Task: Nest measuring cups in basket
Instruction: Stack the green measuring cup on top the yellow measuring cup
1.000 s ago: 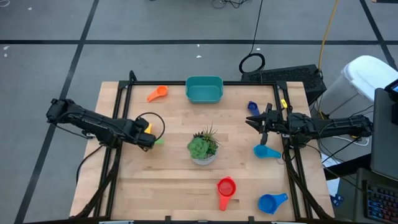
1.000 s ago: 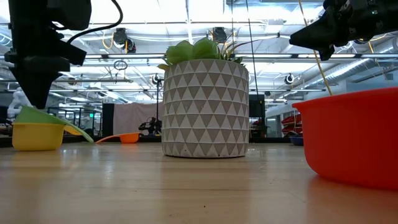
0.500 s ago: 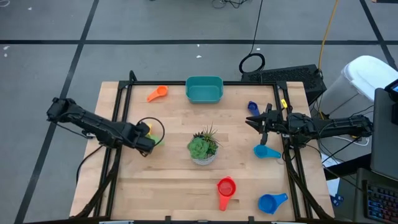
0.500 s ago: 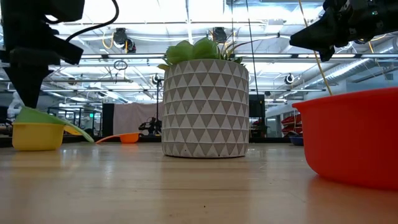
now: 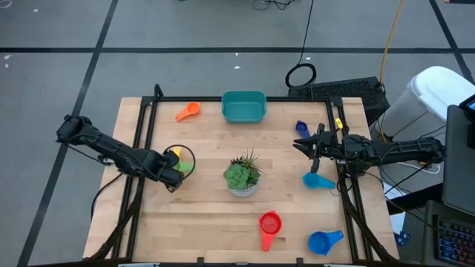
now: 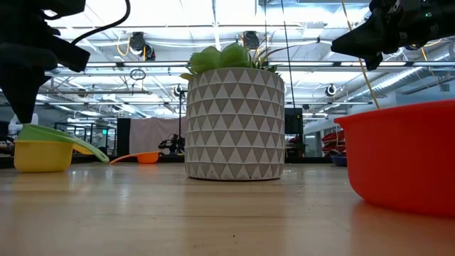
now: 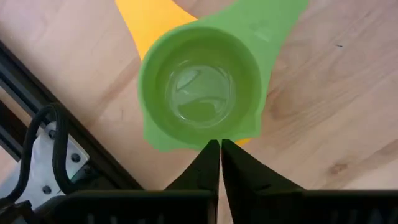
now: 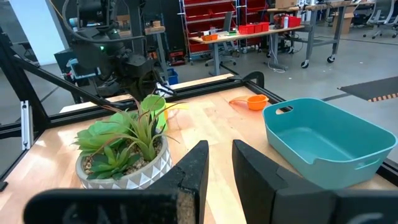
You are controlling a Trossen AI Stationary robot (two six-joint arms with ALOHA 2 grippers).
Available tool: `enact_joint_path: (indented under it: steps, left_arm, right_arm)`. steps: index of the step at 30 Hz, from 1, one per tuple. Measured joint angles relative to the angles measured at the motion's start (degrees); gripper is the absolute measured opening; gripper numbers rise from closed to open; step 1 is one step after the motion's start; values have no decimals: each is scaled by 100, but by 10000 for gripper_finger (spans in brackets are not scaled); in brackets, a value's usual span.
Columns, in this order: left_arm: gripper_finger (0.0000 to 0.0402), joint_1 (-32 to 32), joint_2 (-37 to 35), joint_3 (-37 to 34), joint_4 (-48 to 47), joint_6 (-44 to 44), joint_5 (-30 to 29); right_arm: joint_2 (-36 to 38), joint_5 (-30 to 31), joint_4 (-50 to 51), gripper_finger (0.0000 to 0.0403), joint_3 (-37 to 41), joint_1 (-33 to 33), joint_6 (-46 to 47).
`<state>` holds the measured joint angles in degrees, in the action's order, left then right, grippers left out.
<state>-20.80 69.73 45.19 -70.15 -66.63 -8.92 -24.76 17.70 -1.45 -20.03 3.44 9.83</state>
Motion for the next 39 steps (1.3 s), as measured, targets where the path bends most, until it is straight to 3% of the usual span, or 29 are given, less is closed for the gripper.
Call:
enact_joint_path:
  steps: [12, 15, 24, 30, 39]
  left_arm:
    - [7, 118, -48, -4, -360, 655, -954]
    - [10, 311, -47, -266, -396, 819, -946]
    - [13, 577, -56, -865, 704, 1250, -661]
    - [26, 730, -57, -851, 584, 1481, -658]
    - [4, 761, -57, -442, 492, 1918, -817]
  right_arm:
    - [-2, 0, -54, 68, 0, -1, 2]
    - [1, 0, -56, 68, 0, -2, 7]
    - [-2, 2, -48, 68, 0, 0, 131]
    - [1, 4, -83, 68, 0, -1, 117]
    - [1, 10, -83, 68, 0, -2, 109]
